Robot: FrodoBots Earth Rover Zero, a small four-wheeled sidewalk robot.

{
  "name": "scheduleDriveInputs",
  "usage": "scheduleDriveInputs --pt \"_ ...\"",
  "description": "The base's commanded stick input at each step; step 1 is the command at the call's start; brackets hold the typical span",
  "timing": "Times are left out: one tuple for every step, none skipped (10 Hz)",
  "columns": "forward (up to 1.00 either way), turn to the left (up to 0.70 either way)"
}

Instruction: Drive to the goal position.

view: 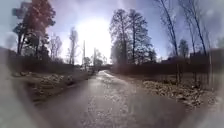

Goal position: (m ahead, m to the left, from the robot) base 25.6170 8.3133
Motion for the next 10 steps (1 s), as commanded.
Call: scheduleDriveInputs --pt "0.85 0.06" --pt "0.85 0.06" --pt "0.85 0.06" --pt "0.85 0.06" --pt "0.85 0.06" --pt "0.85 0.06" --pt "0.85 0.06" --pt "0.85 0.07" --pt "0.85 0.08" --pt "0.85 0.09"
